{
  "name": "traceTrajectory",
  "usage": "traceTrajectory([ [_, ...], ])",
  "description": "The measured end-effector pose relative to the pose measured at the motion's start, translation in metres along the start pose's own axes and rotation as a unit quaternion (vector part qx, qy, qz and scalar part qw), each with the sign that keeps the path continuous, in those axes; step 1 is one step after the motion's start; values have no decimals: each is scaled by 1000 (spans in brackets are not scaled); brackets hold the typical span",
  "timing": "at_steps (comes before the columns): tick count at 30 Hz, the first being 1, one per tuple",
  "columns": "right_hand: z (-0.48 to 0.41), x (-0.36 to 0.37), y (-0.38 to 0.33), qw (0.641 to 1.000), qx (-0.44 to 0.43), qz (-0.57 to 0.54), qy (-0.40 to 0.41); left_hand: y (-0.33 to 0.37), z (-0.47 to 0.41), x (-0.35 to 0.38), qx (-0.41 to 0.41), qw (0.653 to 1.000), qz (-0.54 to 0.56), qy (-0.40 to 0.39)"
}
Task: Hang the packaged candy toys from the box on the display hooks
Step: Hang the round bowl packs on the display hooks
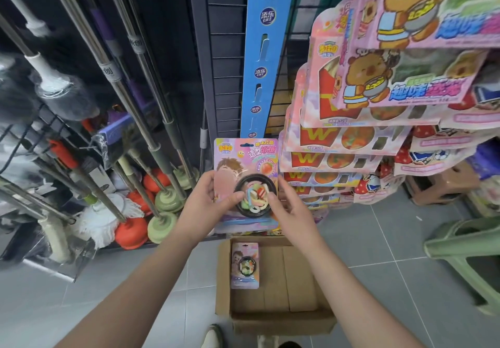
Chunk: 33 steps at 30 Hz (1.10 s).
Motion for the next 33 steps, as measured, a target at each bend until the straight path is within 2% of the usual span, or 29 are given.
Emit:
traceTrajectory([
  [11, 0, -1, 4, 999, -14, -32, 34, 2, 3, 1, 13, 999, -25, 34],
  [18, -12, -5, 13, 999, -22, -5, 43, -16, -10, 5, 3, 1000, -5, 29],
  [25, -18, -5, 32, 999, -7, 4, 54, -39, -17, 11, -34, 998, -55, 16],
  [29, -22, -7, 45, 997, 16, 10, 74, -48, -18, 8, -38, 990, -126, 43],
  [33, -29, -4, 49, 995, 45, 53, 68, -52, -25, 10, -51, 987, -135, 65],
])
Point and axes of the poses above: each hand's wrist, its own z-axis away from the middle knuckle, its own x-axis out of the palm, y = z × x, the point moved 10 cm from there along -z, towards the middle knuckle, and after that the axes turned 8 degrees about -z, right-handed, at the moved point
